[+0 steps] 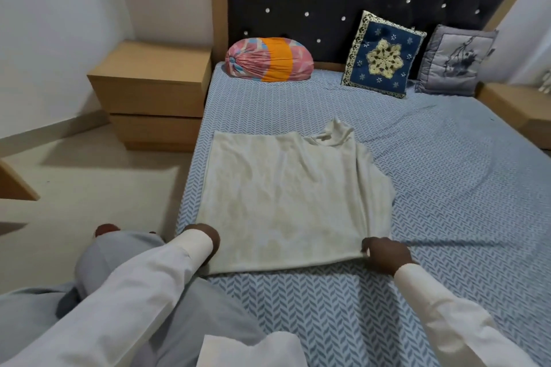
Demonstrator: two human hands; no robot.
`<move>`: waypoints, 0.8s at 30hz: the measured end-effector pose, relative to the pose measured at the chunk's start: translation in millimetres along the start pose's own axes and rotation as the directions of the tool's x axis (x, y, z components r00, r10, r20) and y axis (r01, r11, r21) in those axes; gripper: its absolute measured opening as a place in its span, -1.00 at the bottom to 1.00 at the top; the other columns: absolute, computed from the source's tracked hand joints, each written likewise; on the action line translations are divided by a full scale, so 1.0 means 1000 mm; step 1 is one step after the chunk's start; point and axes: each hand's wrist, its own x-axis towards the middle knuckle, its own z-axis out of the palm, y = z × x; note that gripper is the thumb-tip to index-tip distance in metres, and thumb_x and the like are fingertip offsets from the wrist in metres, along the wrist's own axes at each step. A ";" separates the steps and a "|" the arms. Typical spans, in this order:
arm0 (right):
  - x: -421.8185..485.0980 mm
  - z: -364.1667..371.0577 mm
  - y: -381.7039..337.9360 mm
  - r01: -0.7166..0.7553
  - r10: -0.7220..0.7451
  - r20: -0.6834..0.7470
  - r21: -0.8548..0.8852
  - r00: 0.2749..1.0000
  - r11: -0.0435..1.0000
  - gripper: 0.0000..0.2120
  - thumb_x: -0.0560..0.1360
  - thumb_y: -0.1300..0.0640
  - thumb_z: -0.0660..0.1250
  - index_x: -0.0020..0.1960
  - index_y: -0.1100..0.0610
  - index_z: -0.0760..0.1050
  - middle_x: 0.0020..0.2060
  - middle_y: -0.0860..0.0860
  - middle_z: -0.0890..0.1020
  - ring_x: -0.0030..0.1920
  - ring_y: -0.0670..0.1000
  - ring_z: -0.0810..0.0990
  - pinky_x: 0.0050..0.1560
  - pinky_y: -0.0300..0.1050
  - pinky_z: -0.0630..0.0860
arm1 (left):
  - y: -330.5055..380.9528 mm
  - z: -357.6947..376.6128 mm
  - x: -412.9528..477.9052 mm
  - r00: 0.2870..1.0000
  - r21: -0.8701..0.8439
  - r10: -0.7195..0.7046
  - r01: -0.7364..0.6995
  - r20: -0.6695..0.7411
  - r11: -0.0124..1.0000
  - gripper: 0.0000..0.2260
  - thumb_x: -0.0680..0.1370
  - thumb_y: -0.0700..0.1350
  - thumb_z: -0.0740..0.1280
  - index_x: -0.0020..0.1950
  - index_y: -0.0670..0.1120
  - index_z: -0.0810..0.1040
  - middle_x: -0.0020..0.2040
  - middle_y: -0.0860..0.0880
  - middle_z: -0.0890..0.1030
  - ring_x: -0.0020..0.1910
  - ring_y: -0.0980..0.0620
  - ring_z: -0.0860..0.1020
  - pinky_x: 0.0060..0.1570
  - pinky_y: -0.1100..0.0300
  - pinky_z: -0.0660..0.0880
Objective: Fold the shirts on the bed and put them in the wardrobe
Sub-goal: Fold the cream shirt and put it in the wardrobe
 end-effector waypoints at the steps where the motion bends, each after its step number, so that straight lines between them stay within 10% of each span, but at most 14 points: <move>1: 0.003 0.002 0.003 -0.024 0.014 0.073 0.137 0.997 0.990 -0.66 0.49 -0.02 0.37 0.25 -0.04 0.49 0.19 0.07 0.61 0.13 0.10 0.61 0.08 -0.12 0.52 | 0.000 -0.003 0.000 1.000 0.023 -0.006 0.006 0.018 1.000 -0.57 0.59 -0.13 0.35 0.44 -0.19 0.42 0.47 -0.16 0.37 0.42 -0.17 0.38 0.35 -0.05 0.39; 5: 0.025 0.008 0.032 -0.151 0.288 -0.065 0.729 0.956 0.667 -0.83 0.43 0.04 0.43 0.01 0.03 0.62 -0.04 0.09 0.69 -0.01 0.17 0.66 -0.05 -0.01 0.57 | 0.000 -0.026 0.009 0.971 -0.054 -0.047 0.035 -0.236 0.998 -0.69 0.54 -0.18 0.30 0.29 -0.14 0.53 0.29 -0.13 0.56 0.22 -0.14 0.57 0.02 0.03 0.49; 9: 0.042 0.029 0.038 -0.312 0.567 -0.041 0.801 0.822 0.510 -0.71 0.49 -0.02 0.37 0.02 0.20 0.57 0.06 0.24 0.64 0.08 0.25 0.61 0.04 -0.02 0.51 | 0.013 -0.053 0.046 0.839 -0.324 -0.042 -0.162 -0.542 0.932 -0.66 0.55 -0.10 0.24 0.33 -0.07 0.44 0.24 -0.15 0.53 0.18 -0.17 0.55 0.13 0.01 0.52; 13: 0.053 0.037 0.010 -0.313 0.545 0.030 0.844 0.838 0.435 -0.55 0.48 -0.04 0.39 0.24 0.22 0.50 0.17 0.27 0.59 0.19 0.28 0.58 0.13 0.03 0.48 | 0.042 -0.068 0.077 0.859 -0.316 0.105 -0.294 -0.500 0.902 -0.14 0.45 0.14 0.44 0.61 0.10 0.00 0.53 -0.08 0.17 0.47 -0.18 0.23 0.28 -0.12 0.40; 16: 0.055 0.020 0.004 -0.215 0.473 0.052 0.930 0.879 0.298 -0.74 0.39 0.10 0.42 0.02 0.22 0.60 -0.03 0.20 0.67 0.01 0.20 0.64 -0.02 -0.06 0.51 | 0.052 -0.068 0.089 0.860 -0.196 0.104 -0.230 -0.500 0.953 -0.05 0.42 0.22 0.43 0.61 0.12 -0.11 0.55 -0.08 0.10 0.47 -0.22 0.19 0.25 -0.19 0.39; 19: 0.056 0.003 0.016 -0.192 0.288 0.249 0.958 0.925 -0.212 -0.92 0.35 0.22 0.40 -0.18 0.20 0.54 -0.36 0.11 0.61 -0.38 0.08 0.61 -0.26 -0.14 0.51 | 0.053 -0.068 0.094 0.863 -0.204 0.097 -0.224 -0.496 0.953 -0.04 0.41 0.20 0.44 0.61 0.10 -0.11 0.53 -0.08 0.14 0.45 -0.21 0.21 0.22 -0.18 0.42; 21: 0.056 -0.001 0.022 -0.133 0.143 0.259 0.808 0.955 -0.573 -0.91 0.46 0.24 0.37 -0.11 0.27 0.60 -0.30 0.16 0.68 -0.30 0.12 0.69 -0.14 -0.01 0.61 | 0.055 -0.067 0.098 0.864 -0.212 0.099 -0.230 -0.494 0.950 -0.06 0.42 0.19 0.45 0.60 0.10 -0.09 0.51 -0.08 0.16 0.44 -0.21 0.21 0.21 -0.17 0.43; 24: 0.053 0.005 0.032 0.010 0.174 0.186 0.654 0.967 -0.756 -0.81 0.58 0.17 0.31 -0.06 0.25 0.66 -0.23 0.14 0.71 -0.19 0.10 0.71 0.16 0.08 0.54 | 0.059 -0.067 0.100 0.868 -0.224 0.098 -0.233 -0.487 0.946 -0.09 0.44 0.16 0.43 0.60 0.10 -0.08 0.50 -0.08 0.15 0.44 -0.22 0.21 0.20 -0.15 0.45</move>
